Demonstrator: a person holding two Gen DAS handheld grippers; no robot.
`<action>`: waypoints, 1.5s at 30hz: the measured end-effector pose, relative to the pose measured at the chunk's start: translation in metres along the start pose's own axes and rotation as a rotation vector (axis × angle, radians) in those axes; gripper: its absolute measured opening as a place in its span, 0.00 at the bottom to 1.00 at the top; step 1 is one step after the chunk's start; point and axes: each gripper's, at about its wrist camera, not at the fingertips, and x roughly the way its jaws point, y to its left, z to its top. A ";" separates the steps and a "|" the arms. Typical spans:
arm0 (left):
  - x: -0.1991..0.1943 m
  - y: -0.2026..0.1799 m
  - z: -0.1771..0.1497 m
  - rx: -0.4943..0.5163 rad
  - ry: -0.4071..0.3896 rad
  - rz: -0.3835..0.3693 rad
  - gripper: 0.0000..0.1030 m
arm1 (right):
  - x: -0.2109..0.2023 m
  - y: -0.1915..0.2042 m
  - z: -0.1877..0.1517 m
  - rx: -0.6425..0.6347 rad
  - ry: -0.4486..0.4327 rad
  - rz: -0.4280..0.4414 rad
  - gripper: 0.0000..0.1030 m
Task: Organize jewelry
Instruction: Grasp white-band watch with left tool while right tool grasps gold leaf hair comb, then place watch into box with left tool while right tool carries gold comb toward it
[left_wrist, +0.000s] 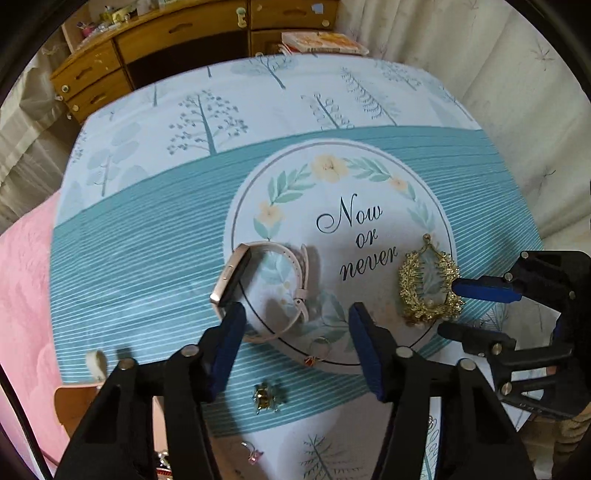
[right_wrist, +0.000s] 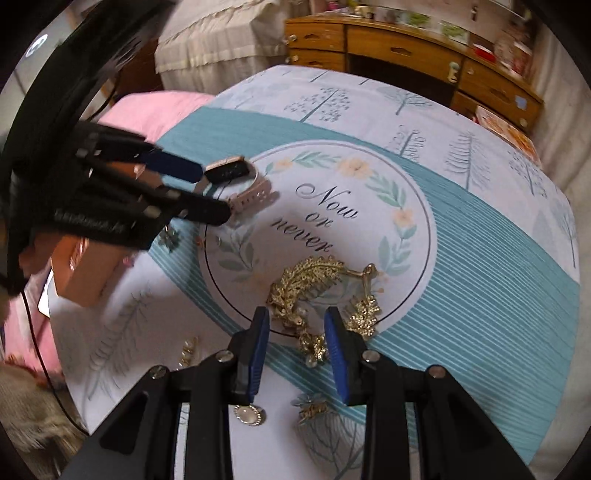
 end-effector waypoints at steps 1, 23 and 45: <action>0.003 0.000 0.001 0.003 0.007 0.001 0.51 | 0.002 0.002 -0.001 -0.017 0.006 -0.011 0.30; 0.002 -0.007 0.006 -0.008 -0.019 0.047 0.06 | -0.015 0.005 -0.002 0.038 -0.092 -0.051 0.10; -0.146 0.030 -0.134 -0.120 -0.318 0.186 0.06 | -0.112 0.110 0.022 0.118 -0.419 0.123 0.10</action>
